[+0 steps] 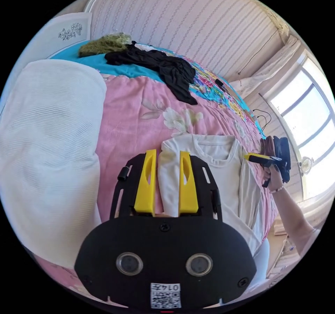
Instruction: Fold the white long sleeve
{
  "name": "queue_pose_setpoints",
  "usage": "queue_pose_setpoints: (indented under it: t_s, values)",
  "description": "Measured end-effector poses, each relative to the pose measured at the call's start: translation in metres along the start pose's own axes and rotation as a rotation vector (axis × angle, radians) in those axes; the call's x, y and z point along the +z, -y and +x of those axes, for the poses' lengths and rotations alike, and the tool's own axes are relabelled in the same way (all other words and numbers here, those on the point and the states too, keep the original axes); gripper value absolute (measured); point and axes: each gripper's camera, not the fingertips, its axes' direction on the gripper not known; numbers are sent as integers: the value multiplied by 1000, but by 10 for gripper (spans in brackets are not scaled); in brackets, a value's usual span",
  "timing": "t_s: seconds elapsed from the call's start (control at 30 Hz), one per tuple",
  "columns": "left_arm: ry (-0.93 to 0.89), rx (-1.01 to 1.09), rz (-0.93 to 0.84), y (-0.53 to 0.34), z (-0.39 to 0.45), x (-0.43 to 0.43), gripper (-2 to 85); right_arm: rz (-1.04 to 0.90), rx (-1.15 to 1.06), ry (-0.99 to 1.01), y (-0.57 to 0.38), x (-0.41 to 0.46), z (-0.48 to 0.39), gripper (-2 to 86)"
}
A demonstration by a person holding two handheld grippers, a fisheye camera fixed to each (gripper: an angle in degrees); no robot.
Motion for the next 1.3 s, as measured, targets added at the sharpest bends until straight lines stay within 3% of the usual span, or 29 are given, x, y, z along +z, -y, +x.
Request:
queue_pose_setpoints:
  t_s: [0.07, 0.23, 0.3, 0.47, 0.7, 0.93, 1.13, 1.3]
  values:
    - [34, -20, -69, 6, -7, 9, 87, -36, 2, -14, 0, 3, 6, 48]
    - [-122, -18, -120, 23, -16, 4, -1, 61, 45, 64, -12, -36, 28, 17]
    - [-45, 35, -19, 32, -2, -23, -7, 92, 53, 65, -16, -55, 33, 13]
    - [-103, 81, 170, 23, 29, -86, -10, 219, 66, 62, -45, -121, 31, 9]
    - [-85, 279, 158, -86, 69, -168, -10, 257, -38, 186, -156, -185, 8, 9]
    - [12, 403, -37, -253, 93, -184, -10, 151, -63, 238, -323, -174, -26, 10]
    - [16, 275, -146, -338, 83, -152, -10, 14, -2, 208, -416, -118, -43, 11]
    - [-106, 170, -10, -367, 76, -175, -9, 56, 26, 216, -458, -114, -54, 11]
